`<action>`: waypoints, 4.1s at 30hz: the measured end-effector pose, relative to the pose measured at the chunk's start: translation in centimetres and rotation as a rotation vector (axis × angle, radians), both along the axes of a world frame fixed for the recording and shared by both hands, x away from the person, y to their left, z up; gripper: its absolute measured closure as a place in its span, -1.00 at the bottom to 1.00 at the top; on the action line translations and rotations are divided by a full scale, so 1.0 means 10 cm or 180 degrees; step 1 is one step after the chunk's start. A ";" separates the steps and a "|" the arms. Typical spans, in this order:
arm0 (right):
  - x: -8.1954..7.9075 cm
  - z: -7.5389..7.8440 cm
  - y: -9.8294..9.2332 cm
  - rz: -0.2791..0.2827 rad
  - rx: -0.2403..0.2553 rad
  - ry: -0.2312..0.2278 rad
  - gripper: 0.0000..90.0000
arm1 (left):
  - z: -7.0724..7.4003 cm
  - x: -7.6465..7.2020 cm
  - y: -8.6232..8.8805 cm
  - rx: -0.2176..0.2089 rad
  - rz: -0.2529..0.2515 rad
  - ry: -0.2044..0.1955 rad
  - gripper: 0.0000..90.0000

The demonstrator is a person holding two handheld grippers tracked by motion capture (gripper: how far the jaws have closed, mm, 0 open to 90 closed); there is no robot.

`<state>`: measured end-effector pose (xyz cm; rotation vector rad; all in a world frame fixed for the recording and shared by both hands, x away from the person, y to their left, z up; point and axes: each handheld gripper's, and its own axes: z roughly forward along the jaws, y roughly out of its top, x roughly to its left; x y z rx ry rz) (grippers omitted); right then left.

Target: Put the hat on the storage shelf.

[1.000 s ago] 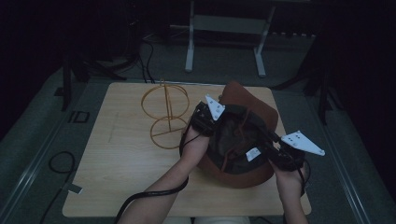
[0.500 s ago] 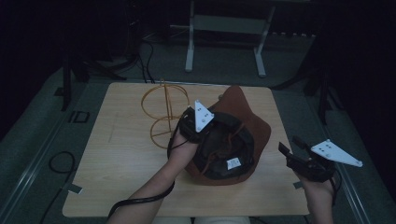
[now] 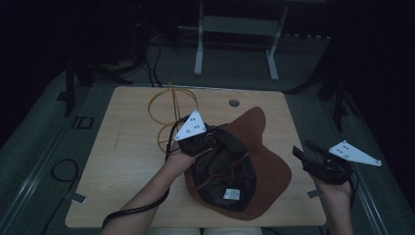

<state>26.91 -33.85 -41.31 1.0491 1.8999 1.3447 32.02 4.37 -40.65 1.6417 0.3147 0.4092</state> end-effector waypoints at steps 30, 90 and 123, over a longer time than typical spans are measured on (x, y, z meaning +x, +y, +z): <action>-0.15 0.08 0.89 0.1469 0.0341 -0.0422 -0.12 | 0.02 -0.12 -0.39 -0.0531 -0.0787 -0.0186 0.93; 0.83 0.72 1.16 0.0884 0.0788 -0.0602 0.94 | -0.82 -0.77 1.48 0.0336 0.0995 0.0168 -0.92; 1.75 0.86 3.16 0.1550 0.0209 0.0007 0.92 | -1.49 -0.97 2.00 0.0037 0.1447 0.0532 -0.90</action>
